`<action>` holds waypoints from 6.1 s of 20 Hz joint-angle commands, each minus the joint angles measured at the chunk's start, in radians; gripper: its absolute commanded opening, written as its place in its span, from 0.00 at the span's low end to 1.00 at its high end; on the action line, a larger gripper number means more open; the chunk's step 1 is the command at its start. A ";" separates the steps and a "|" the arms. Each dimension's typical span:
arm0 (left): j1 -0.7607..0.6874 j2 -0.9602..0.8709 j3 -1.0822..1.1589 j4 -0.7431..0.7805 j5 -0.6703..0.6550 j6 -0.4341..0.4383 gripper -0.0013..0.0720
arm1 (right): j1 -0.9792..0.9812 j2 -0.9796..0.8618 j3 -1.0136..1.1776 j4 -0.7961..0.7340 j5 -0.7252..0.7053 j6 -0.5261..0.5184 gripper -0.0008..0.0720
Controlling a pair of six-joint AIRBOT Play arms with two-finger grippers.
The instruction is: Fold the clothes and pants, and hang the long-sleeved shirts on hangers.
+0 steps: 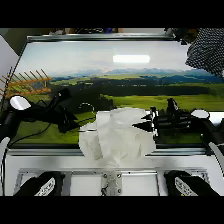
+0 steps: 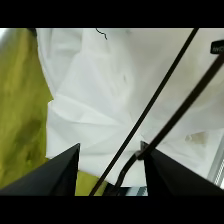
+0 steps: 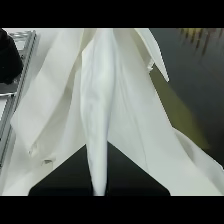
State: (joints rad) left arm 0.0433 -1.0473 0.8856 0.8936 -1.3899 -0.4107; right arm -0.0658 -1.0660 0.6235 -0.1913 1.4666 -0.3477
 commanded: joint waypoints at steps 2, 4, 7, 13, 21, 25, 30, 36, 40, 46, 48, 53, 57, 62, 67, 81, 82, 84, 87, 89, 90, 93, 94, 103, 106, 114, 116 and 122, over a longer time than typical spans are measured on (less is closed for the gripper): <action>0.119 0.036 0.037 0.004 -0.005 -0.105 0.55 | -0.027 0.003 0.000 -0.006 -0.021 0.042 0.02; 0.187 0.093 0.037 0.005 0.043 -0.150 0.55 | -0.049 0.013 0.000 0.004 -0.031 0.042 0.02; 0.274 0.187 0.026 0.005 0.111 -0.425 0.55 | -0.079 0.041 0.000 0.021 -0.053 0.080 0.02; 0.152 0.398 -0.239 0.004 0.138 -0.814 0.74 | -0.084 0.103 0.001 0.065 -0.135 0.118 0.02; -0.287 0.367 -0.428 0.005 0.380 -1.316 0.79 | -0.083 0.104 0.001 0.065 -0.135 0.140 0.02; -0.382 0.200 -0.370 0.006 0.346 -1.352 0.78 | -0.083 0.104 0.001 0.065 -0.134 0.140 0.02; -0.383 0.195 -0.373 0.001 0.393 -1.453 0.79 | -0.083 0.110 0.001 0.065 -0.131 0.139 0.02; -0.362 0.452 -0.545 -0.006 0.528 -1.904 0.79 | -0.082 0.114 0.001 0.065 -0.112 0.139 0.02; -0.327 0.609 -0.706 -0.119 0.705 -2.121 0.78 | -0.082 0.114 0.001 0.064 -0.097 0.139 0.02; -0.328 0.719 -0.837 -0.240 0.731 -2.123 0.76 | -0.082 0.114 0.001 0.065 -0.098 0.139 0.02; -0.328 0.710 -0.840 -0.240 0.724 -2.121 0.76 | -0.082 0.114 0.001 0.065 -0.098 0.139 0.02; -0.328 0.579 -0.837 -0.370 0.722 -1.949 0.76 | -0.082 0.114 0.001 0.065 -0.098 0.139 0.02; -0.328 0.459 -0.827 -0.497 0.727 -1.777 0.76 | -0.082 0.114 0.001 0.065 -0.098 0.139 0.02; -0.328 0.277 -0.711 -0.493 0.735 -1.640 0.75 | -0.082 0.114 0.001 0.065 -0.098 0.140 0.02; -0.325 0.137 -0.619 -0.494 0.725 -1.527 0.03 | -0.098 0.166 0.002 0.055 -0.101 0.221 0.02; 0.087 0.185 -0.216 0.026 0.441 -1.418 0.02 | -0.223 0.473 0.002 -0.127 0.008 0.546 0.02; 0.087 0.177 -0.184 0.061 0.434 -1.418 0.02 | -0.223 0.488 0.002 -0.127 0.024 0.562 0.02; 0.087 0.135 -0.113 0.111 0.400 -1.417 0.02 | -0.223 0.517 0.002 -0.129 0.035 0.594 0.02; 0.074 0.050 0.011 0.109 0.367 -1.367 0.03 | -0.223 0.546 0.002 -0.131 0.035 0.628 0.02; 0.056 0.001 0.098 0.109 0.365 -1.346 0.03 | -0.223 0.546 0.002 -0.132 0.065 0.637 0.02; 0.049 -0.021 0.140 0.109 0.360 -1.334 0.03 | -0.223 0.547 0.002 -0.135 0.082 0.651 0.02; 0.028 -0.093 0.279 0.109 0.312 -1.281 0.03 | -0.223 0.546 0.002 -0.138 0.144 0.670 0.02; 0.028 -0.117 0.323 0.109 0.281 -1.259 0.03 | -0.223 0.546 0.002 -0.138 0.171 0.678 0.02; -0.005 -0.268 0.687 0.108 0.037 -1.170 0.03 | -0.219 0.546 0.002 0.042 0.179 0.687 0.02; -0.038 -0.294 0.792 0.105 -0.032 -1.163 0.47 | -0.219 0.546 0.002 0.178 0.123 0.684 0.02; -0.024 -0.299 1.094 0.048 -0.022 -1.167 0.94 | -0.219 0.548 0.006 0.312 0.029 0.593 0.02; 0.000 -0.299 1.171 0.047 -0.023 -1.168 0.94 | -0.220 0.548 0.027 0.311 -0.097 0.578 0.02; 0.005 -0.173 1.025 0.048 0.101 -1.165 0.03 | -0.264 0.546 0.152 0.267 -0.659 0.360 0.02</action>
State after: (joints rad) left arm 0.0463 -1.2762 1.9781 0.9428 -1.3586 -1.5768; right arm -0.3046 -0.5194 0.7254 0.1066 1.1114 0.1207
